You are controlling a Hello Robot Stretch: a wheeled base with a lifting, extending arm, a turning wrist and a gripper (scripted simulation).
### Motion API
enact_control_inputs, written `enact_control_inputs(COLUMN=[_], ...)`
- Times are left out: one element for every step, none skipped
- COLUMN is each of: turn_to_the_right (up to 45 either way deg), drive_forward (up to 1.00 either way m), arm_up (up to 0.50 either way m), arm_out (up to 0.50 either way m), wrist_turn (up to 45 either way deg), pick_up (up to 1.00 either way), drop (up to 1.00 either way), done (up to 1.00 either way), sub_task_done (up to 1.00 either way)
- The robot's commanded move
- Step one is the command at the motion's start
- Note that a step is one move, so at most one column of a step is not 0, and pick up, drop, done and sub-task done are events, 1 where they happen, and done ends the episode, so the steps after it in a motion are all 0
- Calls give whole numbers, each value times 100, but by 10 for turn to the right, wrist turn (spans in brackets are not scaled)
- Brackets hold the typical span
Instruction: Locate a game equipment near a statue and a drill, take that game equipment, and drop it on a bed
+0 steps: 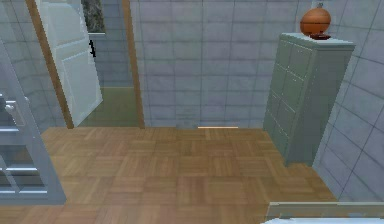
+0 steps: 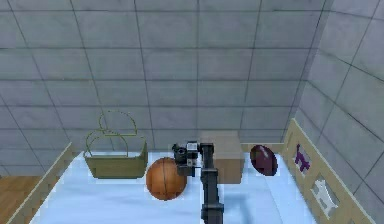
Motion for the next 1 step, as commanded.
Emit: enact_control_inputs(turn_to_the_right=[0], drive_forward=[0], arm_up=[0], arm_out=[-8], wrist_turn=[0], pick_up=[0], drop=[0], done=[0], sub_task_done=[0])
